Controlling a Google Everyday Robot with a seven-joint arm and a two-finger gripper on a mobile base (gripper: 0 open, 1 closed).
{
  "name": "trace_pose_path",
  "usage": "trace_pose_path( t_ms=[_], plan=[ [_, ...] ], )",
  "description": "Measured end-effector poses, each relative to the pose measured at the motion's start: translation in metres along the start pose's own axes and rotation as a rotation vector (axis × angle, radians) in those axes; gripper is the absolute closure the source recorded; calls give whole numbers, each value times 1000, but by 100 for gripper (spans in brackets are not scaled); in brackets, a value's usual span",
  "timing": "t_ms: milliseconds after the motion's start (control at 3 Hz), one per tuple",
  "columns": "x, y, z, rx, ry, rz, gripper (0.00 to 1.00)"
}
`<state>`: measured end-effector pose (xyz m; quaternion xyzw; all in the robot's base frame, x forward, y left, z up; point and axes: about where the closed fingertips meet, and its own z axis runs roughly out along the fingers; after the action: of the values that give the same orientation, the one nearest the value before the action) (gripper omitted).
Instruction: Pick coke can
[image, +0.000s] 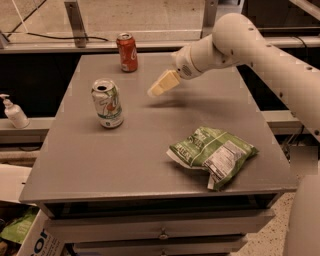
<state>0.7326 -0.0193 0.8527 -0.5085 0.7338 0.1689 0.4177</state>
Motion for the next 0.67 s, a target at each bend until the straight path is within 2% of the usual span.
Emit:
trace_pose_path(
  t_ms=[667],
  plan=[
    [-40, -29, 58, 49, -117, 32, 0]
  ],
)
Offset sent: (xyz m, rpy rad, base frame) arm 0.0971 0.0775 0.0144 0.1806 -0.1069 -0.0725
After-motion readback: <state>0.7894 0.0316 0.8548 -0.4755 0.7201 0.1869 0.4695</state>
